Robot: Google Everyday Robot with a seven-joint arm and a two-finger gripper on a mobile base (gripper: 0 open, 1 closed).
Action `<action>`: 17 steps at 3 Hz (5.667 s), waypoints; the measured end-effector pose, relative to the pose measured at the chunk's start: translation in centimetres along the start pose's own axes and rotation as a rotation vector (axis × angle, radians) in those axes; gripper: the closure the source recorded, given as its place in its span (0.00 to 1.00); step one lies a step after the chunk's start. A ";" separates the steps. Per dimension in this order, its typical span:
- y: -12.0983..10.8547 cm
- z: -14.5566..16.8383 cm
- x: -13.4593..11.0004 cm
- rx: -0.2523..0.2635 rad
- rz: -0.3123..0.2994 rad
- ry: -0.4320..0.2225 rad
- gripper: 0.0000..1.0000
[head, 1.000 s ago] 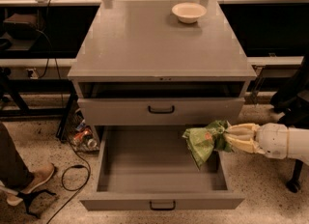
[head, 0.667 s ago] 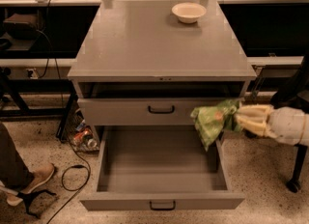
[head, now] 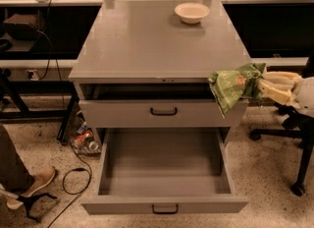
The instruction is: Pick green jalapeno chip bag from middle drawer and place on counter
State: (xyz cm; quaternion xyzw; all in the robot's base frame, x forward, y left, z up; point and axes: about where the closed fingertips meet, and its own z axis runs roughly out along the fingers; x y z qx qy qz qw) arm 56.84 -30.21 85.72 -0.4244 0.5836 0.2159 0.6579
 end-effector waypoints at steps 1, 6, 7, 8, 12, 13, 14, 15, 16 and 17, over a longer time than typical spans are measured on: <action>-0.1 0.1 -0.1 0.000 -0.002 -0.003 1.00; -12.5 17.3 -9.4 -0.005 -0.137 -0.195 1.00; -13.5 20.2 -8.2 0.016 -0.139 -0.119 1.00; -13.5 22.8 -6.2 0.001 -0.120 -0.031 1.00; -12.8 24.2 -6.1 -0.019 -0.114 -0.033 0.15; -12.6 24.6 -6.1 -0.024 -0.113 -0.035 0.00; -12.6 24.6 -6.1 -0.024 -0.113 -0.035 0.00; -13.8 22.0 -5.8 0.043 -0.099 -0.032 0.00; -15.5 17.4 -5.2 0.159 -0.091 0.002 0.00; -17.2 11.7 -4.5 0.293 -0.087 0.057 0.00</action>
Offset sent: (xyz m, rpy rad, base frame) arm 0.0268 0.0043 0.0450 0.0444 -0.1129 0.0302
